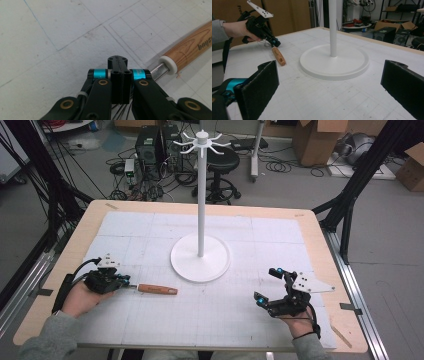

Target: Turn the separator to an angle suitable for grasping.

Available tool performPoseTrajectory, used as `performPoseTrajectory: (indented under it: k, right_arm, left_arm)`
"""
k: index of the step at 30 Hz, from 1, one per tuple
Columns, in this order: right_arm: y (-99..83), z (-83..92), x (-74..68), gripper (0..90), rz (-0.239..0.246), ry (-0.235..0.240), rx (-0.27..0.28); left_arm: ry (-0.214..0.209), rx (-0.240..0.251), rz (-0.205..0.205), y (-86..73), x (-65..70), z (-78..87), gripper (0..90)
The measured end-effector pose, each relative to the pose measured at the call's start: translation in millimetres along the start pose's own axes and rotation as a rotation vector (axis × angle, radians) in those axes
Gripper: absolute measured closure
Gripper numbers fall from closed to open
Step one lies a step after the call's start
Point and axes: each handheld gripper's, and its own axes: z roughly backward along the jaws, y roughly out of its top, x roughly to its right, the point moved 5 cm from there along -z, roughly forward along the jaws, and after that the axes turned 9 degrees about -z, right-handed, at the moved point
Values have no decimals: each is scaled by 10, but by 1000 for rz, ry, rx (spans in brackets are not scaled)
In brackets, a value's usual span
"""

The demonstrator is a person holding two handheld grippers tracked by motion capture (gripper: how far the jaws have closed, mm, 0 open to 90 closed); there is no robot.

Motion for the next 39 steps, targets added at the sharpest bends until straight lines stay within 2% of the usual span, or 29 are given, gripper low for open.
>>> performPoseTrajectory:
  k: [3,8,12,24,31,34,39]
  right_arm:
    - [0,-2,-2,7,3,1,0]
    - [0,-2,-2,7,2,2,0]
    - [2,-1,-4,7,4,2,0]
    - [3,-5,-7,7,4,4,1]
    - [5,-5,-11,7,5,5,0]
    - [6,-2,-11,7,5,7,1]
    - [7,-3,-14,7,8,9,1]
  left_arm:
    - [9,-19,3,-7,14,12,900]
    - [1,-34,3,-39,61,46,900]
    - [1,-36,21,-79,92,80,900]
    - [-2,-38,31,-204,186,220,900]
    - [-4,-32,49,-216,211,227,900]
    - [-3,-44,41,-224,237,237,900]
    - [7,-63,52,-250,276,269,900]
